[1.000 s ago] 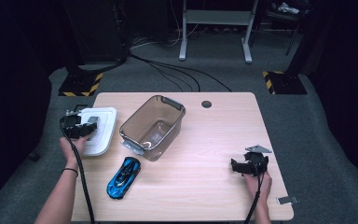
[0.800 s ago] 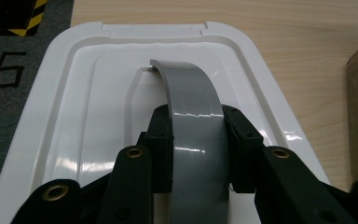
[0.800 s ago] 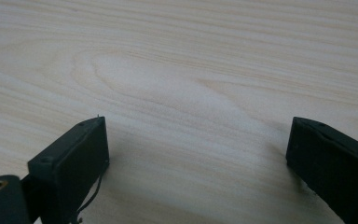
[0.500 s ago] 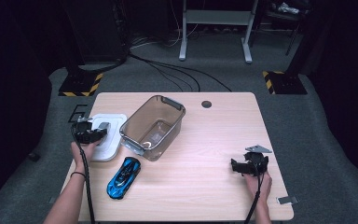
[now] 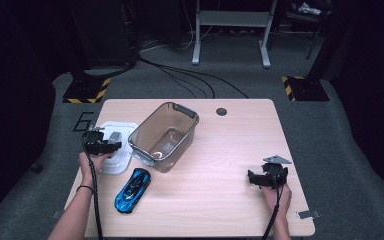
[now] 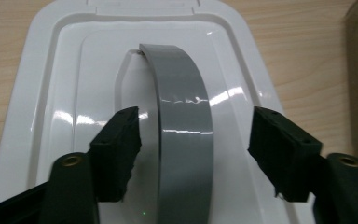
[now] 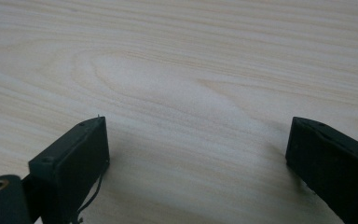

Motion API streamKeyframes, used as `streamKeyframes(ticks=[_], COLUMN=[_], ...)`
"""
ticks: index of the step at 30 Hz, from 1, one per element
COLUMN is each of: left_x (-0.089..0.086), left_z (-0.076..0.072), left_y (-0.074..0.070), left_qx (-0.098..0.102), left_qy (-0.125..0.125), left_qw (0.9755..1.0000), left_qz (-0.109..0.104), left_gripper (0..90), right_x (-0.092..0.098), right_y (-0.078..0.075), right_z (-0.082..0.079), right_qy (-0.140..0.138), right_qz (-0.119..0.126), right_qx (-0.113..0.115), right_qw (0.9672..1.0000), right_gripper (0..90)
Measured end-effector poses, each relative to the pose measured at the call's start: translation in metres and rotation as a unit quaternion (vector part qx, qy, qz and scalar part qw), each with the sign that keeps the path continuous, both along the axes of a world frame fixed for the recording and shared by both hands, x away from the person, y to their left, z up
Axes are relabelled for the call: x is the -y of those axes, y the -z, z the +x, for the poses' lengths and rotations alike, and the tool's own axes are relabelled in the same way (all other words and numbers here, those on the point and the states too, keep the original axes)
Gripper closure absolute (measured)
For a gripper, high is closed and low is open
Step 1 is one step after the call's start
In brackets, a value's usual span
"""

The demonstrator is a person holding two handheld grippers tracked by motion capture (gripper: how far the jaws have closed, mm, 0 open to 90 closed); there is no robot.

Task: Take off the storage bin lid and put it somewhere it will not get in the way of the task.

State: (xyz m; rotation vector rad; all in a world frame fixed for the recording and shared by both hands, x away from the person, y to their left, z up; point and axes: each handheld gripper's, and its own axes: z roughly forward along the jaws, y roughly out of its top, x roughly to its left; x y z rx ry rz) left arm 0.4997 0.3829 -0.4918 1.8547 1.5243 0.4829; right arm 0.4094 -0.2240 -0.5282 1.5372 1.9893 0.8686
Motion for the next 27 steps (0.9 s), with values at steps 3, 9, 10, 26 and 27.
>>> streamKeyframes(ticks=[3, 9, 10, 26, 27], left_x=[-0.001, 0.000, 0.000, 0.017, 0.020], left_z=[-0.006, -0.028, -0.031, -0.085, -0.088], left_y=[-0.008, -0.023, -0.025, -0.029, -0.028], left_qx=[-0.006, 0.005, 0.006, 0.018, 0.023], left_qy=[0.007, 0.018, 0.019, 0.046, 0.047], left_qw=[0.9999, 0.9997, 0.9996, 0.9987, 0.9986], left_qz=[-0.011, -0.018, -0.020, -0.008, -0.007], left_gripper=[22.7, 13.2, 8.9, 0.0, 0.0], right_x=[0.000, 0.000, 0.000, 0.000, 0.000], right_y=[0.000, 0.000, 0.000, 0.000, 0.000], right_z=[0.000, 0.000, 0.000, 0.000, 0.000], right_qy=[0.000, 0.000, 0.000, 0.001, 0.001], right_qz=[0.000, -0.001, 0.000, -0.001, -0.001], right_qx=[0.000, 0.000, 0.000, 0.000, 0.000], right_qw=[1.0000, 1.0000, 1.0000, 1.0000, 1.0000], right_gripper=[5.4, 5.4, 5.4, 5.7, 5.7])
